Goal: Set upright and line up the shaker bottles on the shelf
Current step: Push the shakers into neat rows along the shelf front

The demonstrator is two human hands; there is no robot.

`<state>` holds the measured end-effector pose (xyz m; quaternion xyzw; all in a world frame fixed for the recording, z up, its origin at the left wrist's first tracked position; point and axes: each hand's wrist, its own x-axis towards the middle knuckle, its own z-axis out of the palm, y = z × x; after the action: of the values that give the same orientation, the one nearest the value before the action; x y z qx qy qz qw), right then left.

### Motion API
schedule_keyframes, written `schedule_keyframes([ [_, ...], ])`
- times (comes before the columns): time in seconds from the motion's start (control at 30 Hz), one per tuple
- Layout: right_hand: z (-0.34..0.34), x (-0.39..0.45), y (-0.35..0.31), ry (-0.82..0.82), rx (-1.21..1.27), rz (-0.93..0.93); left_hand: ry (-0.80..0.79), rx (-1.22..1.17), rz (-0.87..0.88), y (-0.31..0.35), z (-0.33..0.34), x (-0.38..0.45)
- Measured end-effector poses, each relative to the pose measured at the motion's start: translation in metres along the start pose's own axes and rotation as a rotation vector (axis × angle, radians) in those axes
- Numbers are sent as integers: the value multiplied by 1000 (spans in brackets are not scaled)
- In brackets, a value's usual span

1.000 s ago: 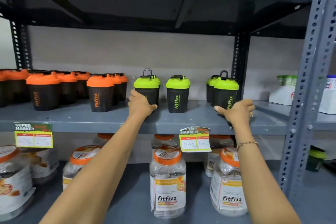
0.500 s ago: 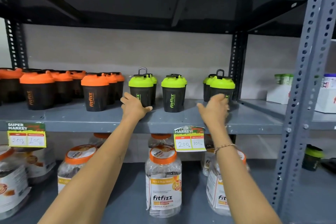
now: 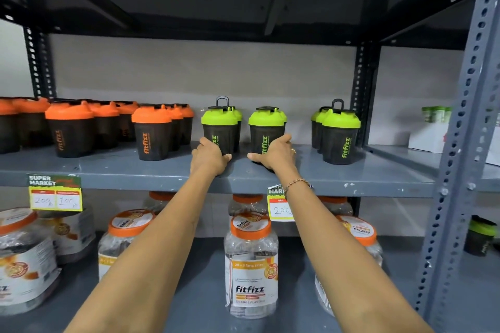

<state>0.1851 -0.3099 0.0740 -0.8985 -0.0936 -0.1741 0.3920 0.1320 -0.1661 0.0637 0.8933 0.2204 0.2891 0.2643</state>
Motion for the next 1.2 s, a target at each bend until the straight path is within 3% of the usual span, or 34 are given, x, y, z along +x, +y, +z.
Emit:
schedule_keyframes([
  [0.43, -14, 9, 12, -16, 0, 62, -5, -24, -6, 1, 0, 0],
  [1.2, -13, 6, 20, -23, -49, -36, -18, -23, -15, 1, 0, -1],
])
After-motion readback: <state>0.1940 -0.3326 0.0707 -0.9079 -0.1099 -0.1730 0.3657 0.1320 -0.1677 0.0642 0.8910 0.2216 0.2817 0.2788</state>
